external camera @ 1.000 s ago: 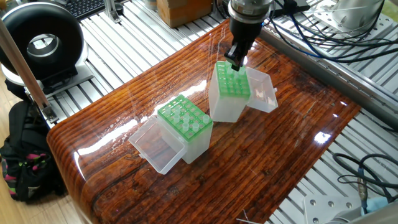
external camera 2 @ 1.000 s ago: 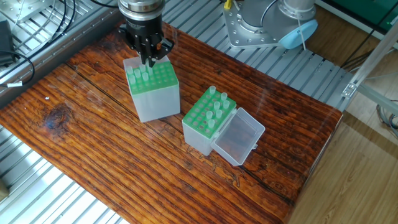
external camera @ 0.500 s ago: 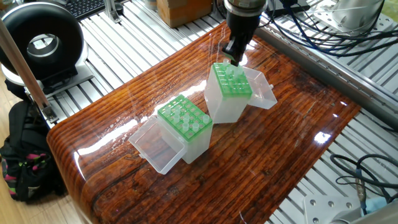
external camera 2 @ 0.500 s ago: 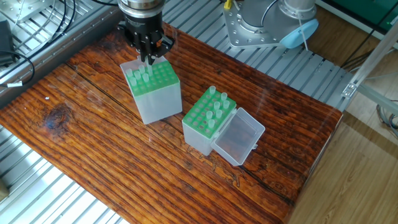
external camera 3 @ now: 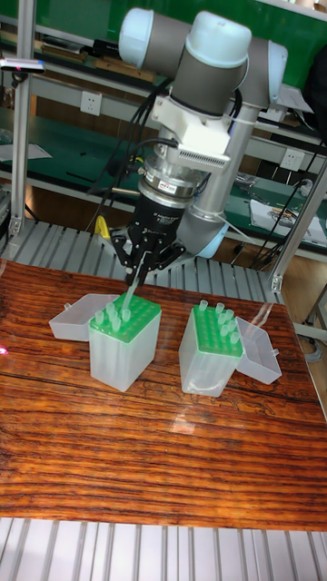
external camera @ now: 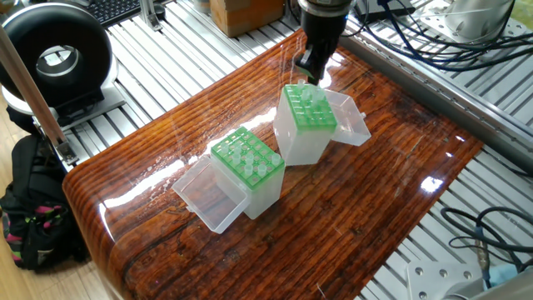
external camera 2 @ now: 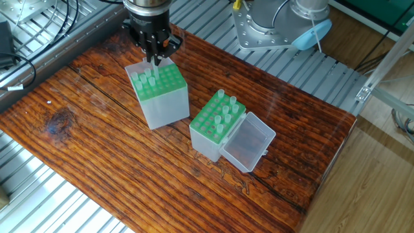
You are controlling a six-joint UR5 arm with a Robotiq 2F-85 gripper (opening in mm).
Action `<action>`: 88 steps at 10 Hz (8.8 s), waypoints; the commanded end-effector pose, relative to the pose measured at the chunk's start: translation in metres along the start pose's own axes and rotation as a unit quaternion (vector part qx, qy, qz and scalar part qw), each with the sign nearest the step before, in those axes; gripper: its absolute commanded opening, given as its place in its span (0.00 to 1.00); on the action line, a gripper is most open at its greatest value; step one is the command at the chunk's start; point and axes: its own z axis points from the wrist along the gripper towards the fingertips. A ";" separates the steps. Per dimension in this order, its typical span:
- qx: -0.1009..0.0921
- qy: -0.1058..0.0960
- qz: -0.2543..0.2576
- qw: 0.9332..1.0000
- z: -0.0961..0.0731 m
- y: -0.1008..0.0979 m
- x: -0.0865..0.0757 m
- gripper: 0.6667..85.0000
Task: Transfer all large pipette tips from one holder to another
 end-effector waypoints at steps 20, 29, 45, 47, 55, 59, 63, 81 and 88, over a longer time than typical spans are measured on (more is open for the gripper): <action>-0.036 -0.002 0.015 0.999 -0.060 0.056 -0.015 0.22; -0.014 0.007 0.008 1.000 -0.101 0.066 0.010 0.22; -0.084 -0.125 0.036 0.988 -0.097 0.153 -0.079 0.22; -0.084 -0.130 0.035 0.987 -0.092 0.153 -0.086 0.22; -0.078 -0.088 0.041 0.992 -0.077 0.162 -0.069 0.21; -0.080 -0.085 0.042 0.992 -0.078 0.166 -0.065 0.21; -0.075 -0.083 0.042 0.993 -0.075 0.163 -0.065 0.21; -0.063 -0.056 0.019 0.996 -0.070 0.142 -0.055 0.31; -0.010 -0.051 -0.065 0.997 -0.017 0.062 -0.055 0.27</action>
